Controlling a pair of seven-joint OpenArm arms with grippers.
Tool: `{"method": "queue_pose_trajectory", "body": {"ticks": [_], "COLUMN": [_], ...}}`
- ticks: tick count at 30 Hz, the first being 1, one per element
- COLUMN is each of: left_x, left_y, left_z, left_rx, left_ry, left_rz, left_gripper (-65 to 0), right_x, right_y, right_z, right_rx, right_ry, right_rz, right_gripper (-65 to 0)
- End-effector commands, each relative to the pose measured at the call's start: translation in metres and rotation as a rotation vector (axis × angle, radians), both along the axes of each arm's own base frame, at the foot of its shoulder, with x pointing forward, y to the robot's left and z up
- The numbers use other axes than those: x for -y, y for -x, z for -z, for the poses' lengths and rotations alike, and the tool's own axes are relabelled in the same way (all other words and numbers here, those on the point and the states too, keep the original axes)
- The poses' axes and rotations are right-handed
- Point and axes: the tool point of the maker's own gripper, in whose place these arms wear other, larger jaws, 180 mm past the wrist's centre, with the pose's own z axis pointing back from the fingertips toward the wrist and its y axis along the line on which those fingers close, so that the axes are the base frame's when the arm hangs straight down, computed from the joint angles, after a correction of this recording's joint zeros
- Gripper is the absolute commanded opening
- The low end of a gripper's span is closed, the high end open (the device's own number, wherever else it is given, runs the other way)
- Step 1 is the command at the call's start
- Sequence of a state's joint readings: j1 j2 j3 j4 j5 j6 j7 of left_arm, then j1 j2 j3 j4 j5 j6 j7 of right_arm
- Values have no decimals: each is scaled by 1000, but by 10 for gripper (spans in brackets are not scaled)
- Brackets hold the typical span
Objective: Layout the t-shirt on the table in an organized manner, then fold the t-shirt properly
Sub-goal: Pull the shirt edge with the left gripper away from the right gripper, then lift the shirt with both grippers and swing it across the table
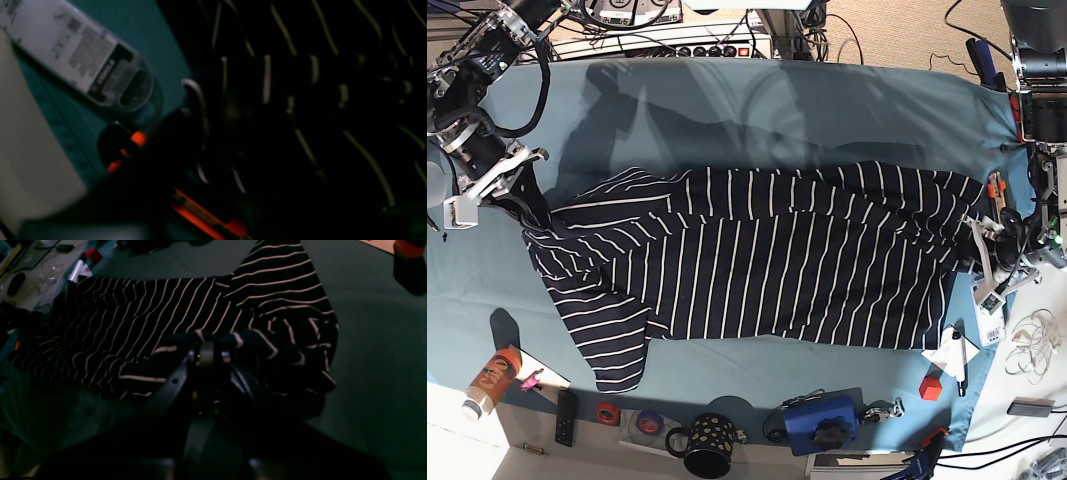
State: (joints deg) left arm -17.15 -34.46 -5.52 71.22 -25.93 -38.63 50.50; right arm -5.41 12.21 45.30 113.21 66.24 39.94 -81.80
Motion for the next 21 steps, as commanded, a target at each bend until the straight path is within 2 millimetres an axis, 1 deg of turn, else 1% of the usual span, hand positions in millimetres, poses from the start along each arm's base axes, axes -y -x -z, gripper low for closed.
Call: {"method": "queue_pose_trajectory", "body": {"ticks": [1,3,6,8,10,12,13,15,17,18,19,21], "left_x": [-8,-6,-11,-14,-18,-24,-28,-45,-64,-71,-76,-81], "left_y": [-12,-15,-19,-17,-16,-15,-15,-13,-5,1,8,27], "left_z": [-19,-22,-29,-39,-58,-84,-100,-127,-142,-146,-147,-142], "left_rx": [52,62,56,40,54,90,128,223,288,309,320,311], "left_ry": [-9,21,74,102,153,236,276,323,361,382,395,419], "left_rz": [-9,-31,-144,-177,-207,-234,-247,-291,-346,-368,-379,-381], "left_gripper": [-650,-650,-650,-650,-650,-650,-650,-650,-650,-650,-650,-650], "right_x": [0,0,1,3,7,11,13,18,25,28,30,32], "right_y": [-4,-4,-4,-9,-15,-23,-26,-34,-40,-43,-45,-48], "right_z": [-16,-16,-17,-26,-40,-54,-62,-76,-87,-92,-97,-106], "right_rx": [62,62,62,105,148,189,212,251,284,301,317,343], "right_ry": [2,3,5,5,20,41,52,78,107,118,128,133], "right_rz": [-8,-8,-8,-3,-2,-3,-3,9,34,44,54,58], "right_gripper": [-650,-650,-650,-650,-650,-650,-650,-650,-650,-650,-650,-650]}}
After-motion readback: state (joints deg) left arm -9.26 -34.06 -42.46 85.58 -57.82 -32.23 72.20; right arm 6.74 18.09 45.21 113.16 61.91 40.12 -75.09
